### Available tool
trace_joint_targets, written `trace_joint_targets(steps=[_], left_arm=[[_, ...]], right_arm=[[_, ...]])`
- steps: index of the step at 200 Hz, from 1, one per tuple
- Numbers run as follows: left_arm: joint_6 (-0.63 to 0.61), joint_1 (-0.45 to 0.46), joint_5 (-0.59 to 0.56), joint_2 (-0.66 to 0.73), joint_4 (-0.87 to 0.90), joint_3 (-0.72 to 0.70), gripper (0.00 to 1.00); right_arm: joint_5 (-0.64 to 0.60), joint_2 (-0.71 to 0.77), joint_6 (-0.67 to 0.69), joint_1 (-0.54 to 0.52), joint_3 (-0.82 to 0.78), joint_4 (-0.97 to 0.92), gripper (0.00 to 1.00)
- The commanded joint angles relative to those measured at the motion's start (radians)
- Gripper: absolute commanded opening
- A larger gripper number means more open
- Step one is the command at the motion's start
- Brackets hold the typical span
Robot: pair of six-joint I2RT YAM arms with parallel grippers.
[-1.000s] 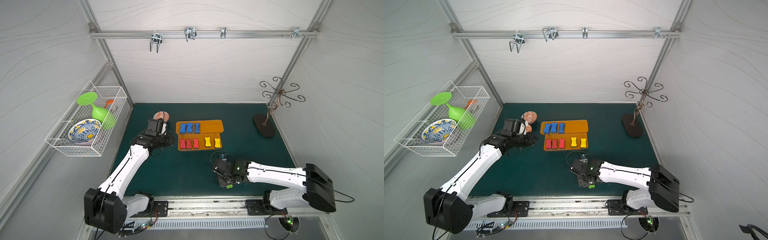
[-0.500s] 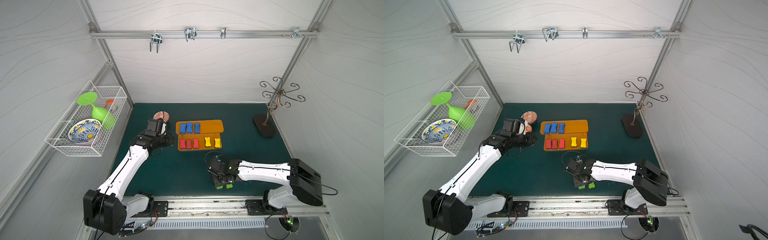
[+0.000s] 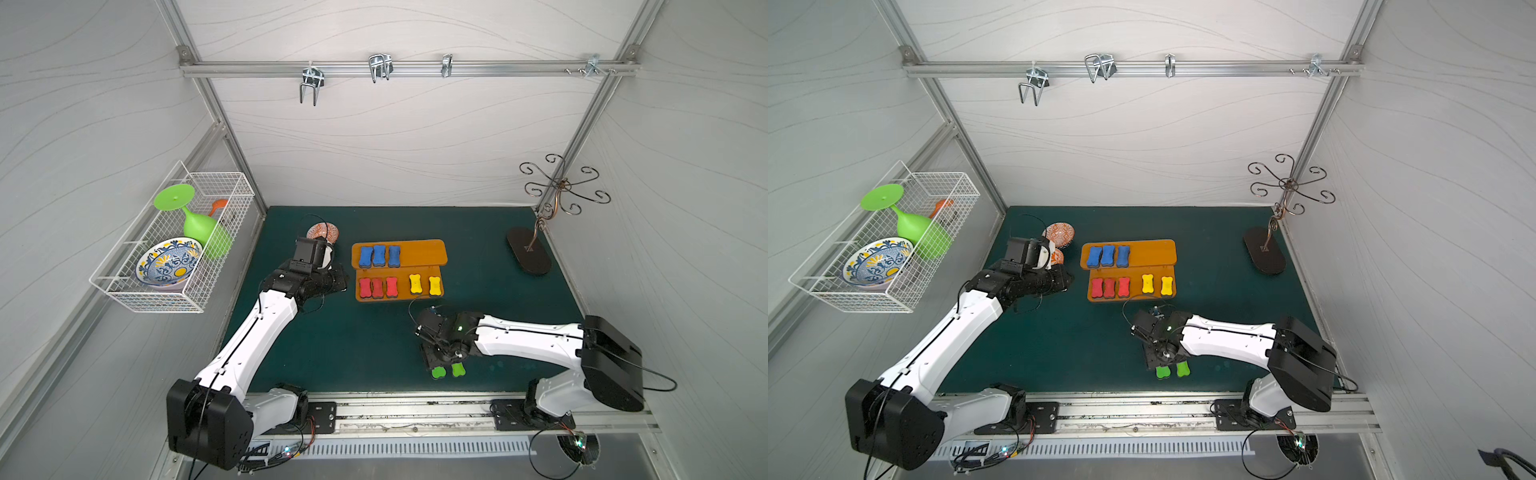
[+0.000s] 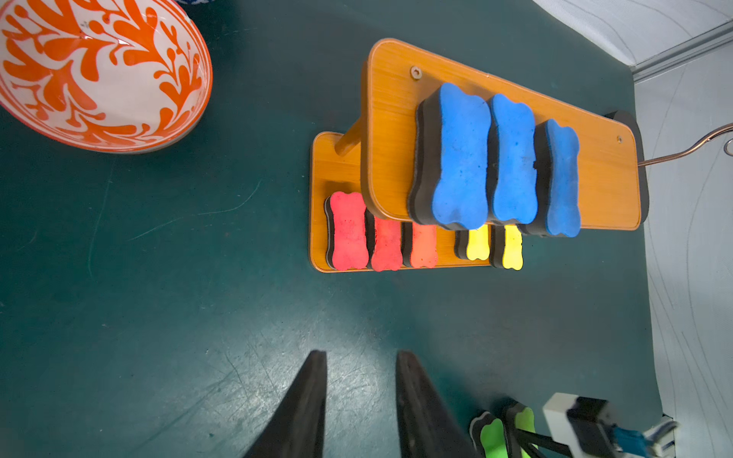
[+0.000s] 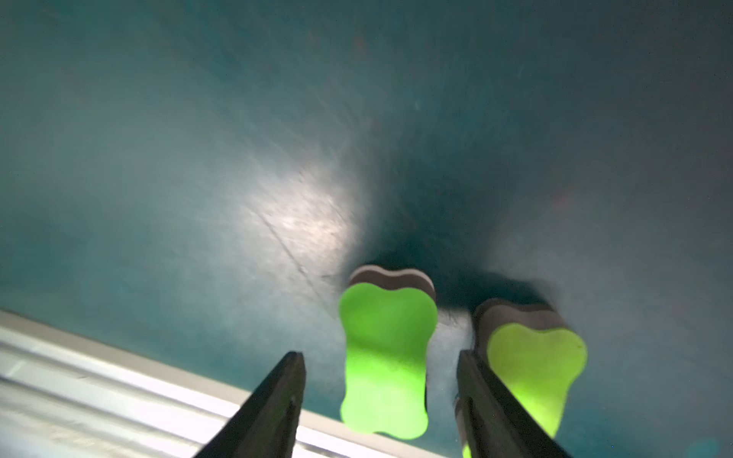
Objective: Remove the whiteboard erasers from the shelf
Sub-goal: Place the whiteboard eraser at the center of the board.
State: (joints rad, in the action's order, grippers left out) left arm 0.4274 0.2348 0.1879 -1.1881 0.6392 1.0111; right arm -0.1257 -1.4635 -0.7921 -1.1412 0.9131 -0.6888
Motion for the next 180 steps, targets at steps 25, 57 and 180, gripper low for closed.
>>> trace_joint_targets(steps=[25, 57, 180], left_arm=[[-0.001, 0.005, -0.062, 0.072, 0.034, 0.000, 0.34], [-0.010, 0.003, -0.109, 0.115, 0.056, -0.021, 0.34], [-0.022, -0.003, -0.140, 0.125, 0.057, -0.024, 0.34]], right_arm=[[-0.049, -0.018, 0.112, 0.100, 0.232, -0.110, 0.67], [-0.028, -0.082, 0.225, 0.169, 0.396, -0.083, 0.67], [0.065, -0.355, 0.451, 0.296, 0.909, -0.138, 0.62]])
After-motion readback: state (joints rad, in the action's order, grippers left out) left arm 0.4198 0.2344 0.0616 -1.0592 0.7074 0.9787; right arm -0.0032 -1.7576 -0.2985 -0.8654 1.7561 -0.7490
